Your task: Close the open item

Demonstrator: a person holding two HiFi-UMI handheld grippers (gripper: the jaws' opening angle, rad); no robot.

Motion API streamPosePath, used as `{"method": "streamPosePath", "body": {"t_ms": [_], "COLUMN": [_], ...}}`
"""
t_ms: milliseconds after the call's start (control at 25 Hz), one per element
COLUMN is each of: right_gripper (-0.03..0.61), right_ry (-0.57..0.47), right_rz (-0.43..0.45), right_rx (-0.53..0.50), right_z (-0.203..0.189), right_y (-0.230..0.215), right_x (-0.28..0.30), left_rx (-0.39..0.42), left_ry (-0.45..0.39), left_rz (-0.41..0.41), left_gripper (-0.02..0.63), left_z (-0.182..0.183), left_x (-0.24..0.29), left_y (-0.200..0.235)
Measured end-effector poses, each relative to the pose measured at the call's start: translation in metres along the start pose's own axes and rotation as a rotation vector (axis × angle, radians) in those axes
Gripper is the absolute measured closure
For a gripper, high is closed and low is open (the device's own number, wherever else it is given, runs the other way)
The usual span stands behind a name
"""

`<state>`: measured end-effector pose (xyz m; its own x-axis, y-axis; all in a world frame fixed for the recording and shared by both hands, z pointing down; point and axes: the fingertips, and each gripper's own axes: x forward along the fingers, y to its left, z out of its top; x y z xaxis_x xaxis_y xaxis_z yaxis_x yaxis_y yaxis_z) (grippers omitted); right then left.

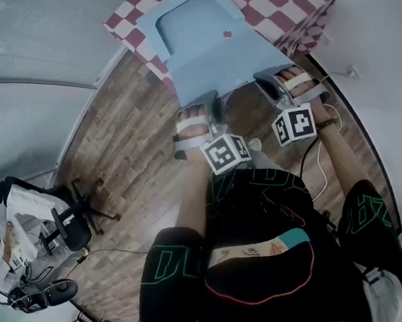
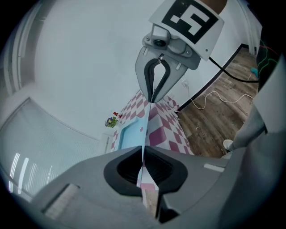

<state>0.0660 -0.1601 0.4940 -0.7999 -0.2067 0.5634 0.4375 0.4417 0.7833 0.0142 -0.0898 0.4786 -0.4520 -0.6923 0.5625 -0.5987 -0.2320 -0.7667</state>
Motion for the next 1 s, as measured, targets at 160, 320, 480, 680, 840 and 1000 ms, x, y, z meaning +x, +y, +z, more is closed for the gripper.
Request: {"method": "streamPosePath", "body": {"t_ms": [160, 320, 480, 680, 840, 1000], "right_gripper": [0.569, 0.568, 0.568, 0.566, 0.563, 0.561], "right_ry": [-0.001, -0.008, -0.023, -0.024, -0.028, -0.037], "right_rz": [-0.035, -0.054, -0.066, -0.066, -0.072, -0.088], "right_rx": [-0.019, -0.037, -0.045, -0.047, -0.064, -0.066], "right_z": [-0.003, -0.003, -0.001, 0.001, 0.003, 0.003], "right_y": [-0.020, -0.035, -0.052, -0.065, -0.079, -0.097], "right_x": [0.002, 0.003, 0.007, 0.011, 0.017, 0.027], "left_rx": [0.013, 0.034, 0.030, 0.043, 0.044, 0.045], "left_ry": [-0.006, -0.020, -0.014, -0.020, -0.030, -0.032], "left_rz": [0.024, 0.039, 0.044, 0.035, 0.042, 0.071], "left_gripper": [0.592, 0.592, 0.591, 0.584, 0.581, 0.575], "left_z": [0.006, 0.009, 0.010, 0.009, 0.008, 0.007], "left_x": [0.005, 0.009, 0.011, 0.015, 0.020, 0.030], "left_y": [0.015, 0.025, 0.044, 0.061, 0.077, 0.095]}}
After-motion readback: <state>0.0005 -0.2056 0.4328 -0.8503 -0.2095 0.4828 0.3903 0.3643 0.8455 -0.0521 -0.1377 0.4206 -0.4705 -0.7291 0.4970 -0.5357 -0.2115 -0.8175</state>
